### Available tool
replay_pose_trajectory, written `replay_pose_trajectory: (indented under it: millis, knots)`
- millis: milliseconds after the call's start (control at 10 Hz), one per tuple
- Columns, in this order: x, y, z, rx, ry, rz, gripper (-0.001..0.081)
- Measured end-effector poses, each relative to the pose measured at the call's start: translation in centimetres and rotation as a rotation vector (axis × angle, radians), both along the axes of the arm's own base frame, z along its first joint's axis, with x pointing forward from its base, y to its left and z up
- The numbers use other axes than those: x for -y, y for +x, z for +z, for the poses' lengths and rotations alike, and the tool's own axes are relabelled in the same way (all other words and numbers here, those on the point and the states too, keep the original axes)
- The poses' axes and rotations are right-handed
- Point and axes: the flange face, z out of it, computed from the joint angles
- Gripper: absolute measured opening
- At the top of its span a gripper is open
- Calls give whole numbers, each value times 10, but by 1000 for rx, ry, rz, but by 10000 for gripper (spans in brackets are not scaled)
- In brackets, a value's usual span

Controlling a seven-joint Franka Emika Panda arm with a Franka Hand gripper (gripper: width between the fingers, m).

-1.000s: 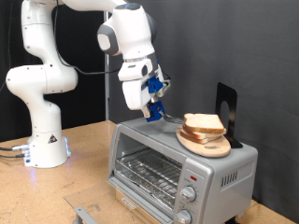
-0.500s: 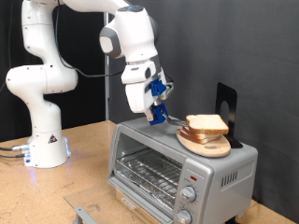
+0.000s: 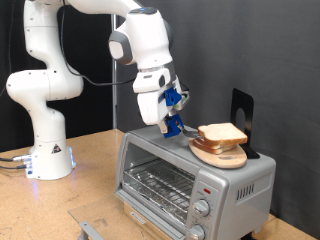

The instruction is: Make a piece of toast with the oven

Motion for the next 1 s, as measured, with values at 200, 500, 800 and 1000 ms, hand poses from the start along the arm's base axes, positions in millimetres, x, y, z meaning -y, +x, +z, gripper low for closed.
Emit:
replay_pose_trajectory:
  millis: [200,500,800,1000]
  knots:
    - [1,5,0,-1,-1,-6,498]
    - [1,11,0,0,3,-9,498]
    - [0,15,2,3,7,-10,498]
    - [0,16,3,5,7,-13,498]
